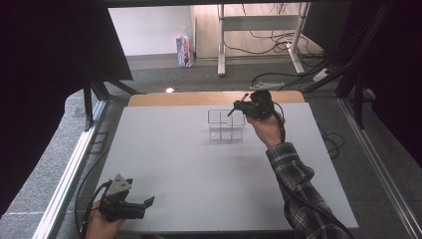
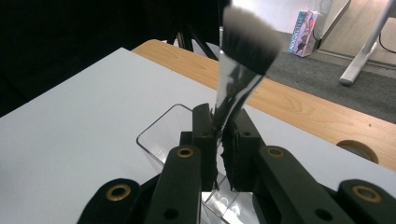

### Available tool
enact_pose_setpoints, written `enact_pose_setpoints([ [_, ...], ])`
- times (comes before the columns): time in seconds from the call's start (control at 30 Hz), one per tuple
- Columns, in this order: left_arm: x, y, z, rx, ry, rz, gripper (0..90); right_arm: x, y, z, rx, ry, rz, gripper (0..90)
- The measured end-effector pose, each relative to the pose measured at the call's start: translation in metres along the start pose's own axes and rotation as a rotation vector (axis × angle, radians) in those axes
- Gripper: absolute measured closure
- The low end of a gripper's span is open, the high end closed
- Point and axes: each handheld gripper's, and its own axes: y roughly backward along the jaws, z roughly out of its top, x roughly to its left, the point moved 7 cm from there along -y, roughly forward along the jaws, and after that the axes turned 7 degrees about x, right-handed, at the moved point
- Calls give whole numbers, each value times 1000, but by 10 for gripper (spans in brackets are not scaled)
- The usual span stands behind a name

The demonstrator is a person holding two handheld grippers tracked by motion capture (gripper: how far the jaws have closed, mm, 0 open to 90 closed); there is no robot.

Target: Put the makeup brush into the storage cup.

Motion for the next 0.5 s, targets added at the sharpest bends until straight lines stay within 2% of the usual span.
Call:
enact_pose_setpoints([
  [0.5, 0, 0, 0, -1, -1, -1, 28, 0, -18, -1, 35, 26, -30, 835],
])
